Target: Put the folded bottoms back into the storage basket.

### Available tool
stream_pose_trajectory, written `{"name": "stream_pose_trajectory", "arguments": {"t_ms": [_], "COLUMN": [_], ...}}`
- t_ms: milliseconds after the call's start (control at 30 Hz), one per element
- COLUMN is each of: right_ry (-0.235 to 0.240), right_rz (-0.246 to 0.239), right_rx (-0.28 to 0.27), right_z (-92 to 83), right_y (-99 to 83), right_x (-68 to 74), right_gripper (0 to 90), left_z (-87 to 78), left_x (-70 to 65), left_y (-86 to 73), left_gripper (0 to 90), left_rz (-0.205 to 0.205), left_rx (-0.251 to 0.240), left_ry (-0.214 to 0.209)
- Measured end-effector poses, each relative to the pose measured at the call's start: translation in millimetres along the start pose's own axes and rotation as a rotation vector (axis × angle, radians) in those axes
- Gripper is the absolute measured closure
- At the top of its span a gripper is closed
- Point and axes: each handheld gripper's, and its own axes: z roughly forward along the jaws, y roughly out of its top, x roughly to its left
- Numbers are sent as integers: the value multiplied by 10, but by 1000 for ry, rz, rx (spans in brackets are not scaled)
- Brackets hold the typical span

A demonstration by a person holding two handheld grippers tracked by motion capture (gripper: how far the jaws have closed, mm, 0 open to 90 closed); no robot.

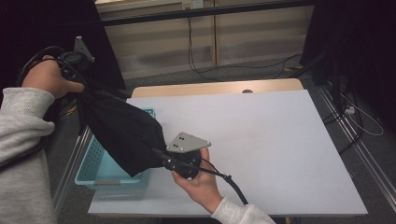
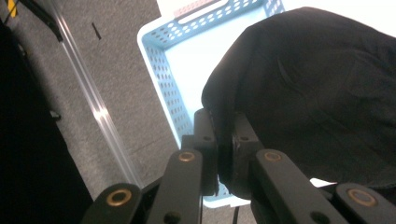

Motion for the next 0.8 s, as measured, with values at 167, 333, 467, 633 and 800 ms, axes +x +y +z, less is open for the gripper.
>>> {"name": "stream_pose_trajectory", "arguments": {"t_ms": [167,333,467,633,800], "right_ry": [4,3,2,13,24], "right_rz": [-10,-3,-12,-11,-8], "right_rx": [2,-4,1,1,6], "right_z": [77,110,164,260,314], "right_y": [14,26,15,-30,-43], "right_x": [49,83,138,216,252], "right_gripper": [808,807,807,806,806], "left_z": [48,120,155,157,207], "left_x": [91,135,153,216,277], "left_y": [-43,-34,-15,-30,-66], "left_gripper": [847,847,847,847,847], "left_rz": [-11,-15,-9,-15,-23], "left_rx": [-6,-3,-1,-7,-13], "left_ry": [-2,2,3,6,-1]}}
